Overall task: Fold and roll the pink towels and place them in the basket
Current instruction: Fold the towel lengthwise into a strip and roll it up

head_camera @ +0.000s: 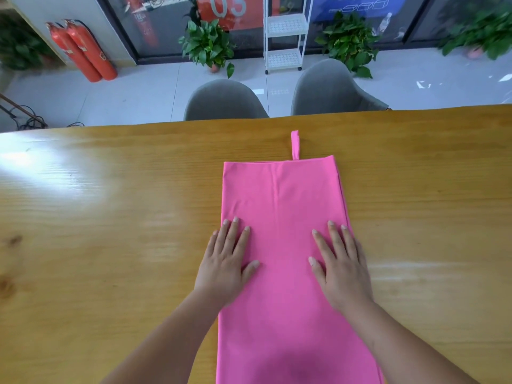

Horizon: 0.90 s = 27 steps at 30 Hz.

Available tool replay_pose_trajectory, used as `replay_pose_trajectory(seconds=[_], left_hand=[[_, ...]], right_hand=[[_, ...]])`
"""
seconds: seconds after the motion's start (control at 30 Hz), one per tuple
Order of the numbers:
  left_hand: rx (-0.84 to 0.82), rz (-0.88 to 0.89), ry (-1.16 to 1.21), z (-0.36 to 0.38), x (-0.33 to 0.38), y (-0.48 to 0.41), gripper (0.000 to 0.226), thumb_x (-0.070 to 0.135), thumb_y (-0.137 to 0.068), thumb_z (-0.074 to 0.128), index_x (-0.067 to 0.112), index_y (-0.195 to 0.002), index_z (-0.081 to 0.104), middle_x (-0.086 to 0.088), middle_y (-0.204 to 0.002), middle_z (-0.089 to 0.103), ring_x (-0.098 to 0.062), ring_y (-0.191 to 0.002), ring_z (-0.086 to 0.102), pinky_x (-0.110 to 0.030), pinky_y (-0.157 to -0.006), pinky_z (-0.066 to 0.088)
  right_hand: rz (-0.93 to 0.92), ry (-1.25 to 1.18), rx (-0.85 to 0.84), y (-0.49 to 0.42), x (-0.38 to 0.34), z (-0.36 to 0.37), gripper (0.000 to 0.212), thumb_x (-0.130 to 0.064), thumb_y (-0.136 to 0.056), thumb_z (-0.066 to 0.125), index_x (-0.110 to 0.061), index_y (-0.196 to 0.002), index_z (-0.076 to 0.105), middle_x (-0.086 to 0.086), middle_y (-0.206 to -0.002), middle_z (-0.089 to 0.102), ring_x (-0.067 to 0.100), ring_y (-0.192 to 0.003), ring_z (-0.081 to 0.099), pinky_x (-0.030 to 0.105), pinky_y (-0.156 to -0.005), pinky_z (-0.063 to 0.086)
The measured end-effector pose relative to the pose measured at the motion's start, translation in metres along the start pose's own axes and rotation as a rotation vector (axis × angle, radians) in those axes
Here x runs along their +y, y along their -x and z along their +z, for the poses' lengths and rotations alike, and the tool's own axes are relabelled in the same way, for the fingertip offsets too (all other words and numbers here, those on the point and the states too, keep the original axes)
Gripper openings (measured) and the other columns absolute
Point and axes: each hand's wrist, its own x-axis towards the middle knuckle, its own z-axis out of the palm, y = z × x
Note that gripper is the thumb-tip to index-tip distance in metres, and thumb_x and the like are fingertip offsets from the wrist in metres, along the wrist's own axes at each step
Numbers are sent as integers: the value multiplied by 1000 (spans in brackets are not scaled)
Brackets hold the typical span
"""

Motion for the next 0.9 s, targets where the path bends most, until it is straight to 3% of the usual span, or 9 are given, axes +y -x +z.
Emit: replay_pose_trajectory(seconds=[0.07, 0.17, 0.27, 0.4, 0.57, 0.67, 0.73, 0.83, 0.9], left_hand=[[-18, -80, 39, -13, -14, -32, 84, 74, -105, 22, 22, -170, 9, -5, -177, -7, -27, -163, -11, -48, -132, 10], [-41, -242, 162, -43, -30, -85, 78, 60, -106, 41, 22, -168, 13, -8, -177, -3, -33, -162, 1, -49, -129, 19], [7, -379, 277, -75, -39, -134, 75, 34, -102, 58, 20, -166, 21, -12, -168, 25, -38, -150, 29, -53, -120, 36], [33, -526, 500, -89, -53, -184, 73, 31, -100, 63, 19, -164, 29, -7, -149, 52, -30, -134, 53, -47, -103, 52], [-10, -665, 719, -97, -63, -216, 34, 32, -93, 74, 19, -124, 69, 3, -96, 70, -23, -90, 68, -36, -80, 59], [-46, -675, 793, -103, -70, -221, 20, 28, -92, 77, 11, -104, 75, 0, -91, 71, -21, -82, 65, -36, -75, 57], [-99, -617, 981, -114, -78, -219, 23, 25, -92, 82, 6, -96, 72, -6, -89, 71, -20, -81, 67, -38, -76, 63], [-171, -388, 1430, -139, -91, -208, 17, 20, -87, 82, 11, -90, 67, -5, -86, 70, -14, -81, 69, -27, -75, 60], [-125, -362, 1413, -146, -101, -205, 25, 25, -78, 85, 11, -88, 68, -5, -84, 70, -16, -85, 70, -27, -80, 60]], right_hand=[[75, -7, 11, -35, 13, -12, 64, -57, -107, 32, -34, -166, 27, 7, -176, 14, 33, -162, 8, 52, -128, 19], [187, -66, -20, -95, 29, -41, 71, -52, -103, 50, -29, -166, 26, 10, -169, 28, 36, -153, 23, 54, -121, 32], [284, -169, -8, -154, 37, -69, 77, -38, -99, 64, -22, -165, 28, 10, -152, 49, 36, -136, 43, 49, -110, 43], [402, -503, -69, -216, 41, -87, 67, -34, -97, 71, -16, -156, 46, 5, -134, 68, 30, -126, 60, 39, -105, 47], [529, -750, -125, -252, 47, -89, 23, -27, -86, 86, -19, -105, 77, 1, -102, 75, 26, -97, 72, 40, -89, 59], [540, -850, -153, -260, 54, -95, 22, -22, -79, 93, -18, -89, 74, 3, -94, 74, 28, -89, 74, 50, -82, 65], [499, -977, -191, -257, 56, -114, 22, -12, -82, 90, -12, -90, 70, 6, -95, 72, 23, -83, 73, 40, -71, 66], [350, -1225, -211, -247, 65, -146, 23, -6, -82, 87, -16, -90, 68, 4, -86, 75, 11, -74, 71, 26, -63, 62], [350, -1255, -181, -242, 72, -149, 23, -8, -80, 88, -17, -91, 70, 1, -83, 78, 10, -74, 74, 27, -66, 63]])
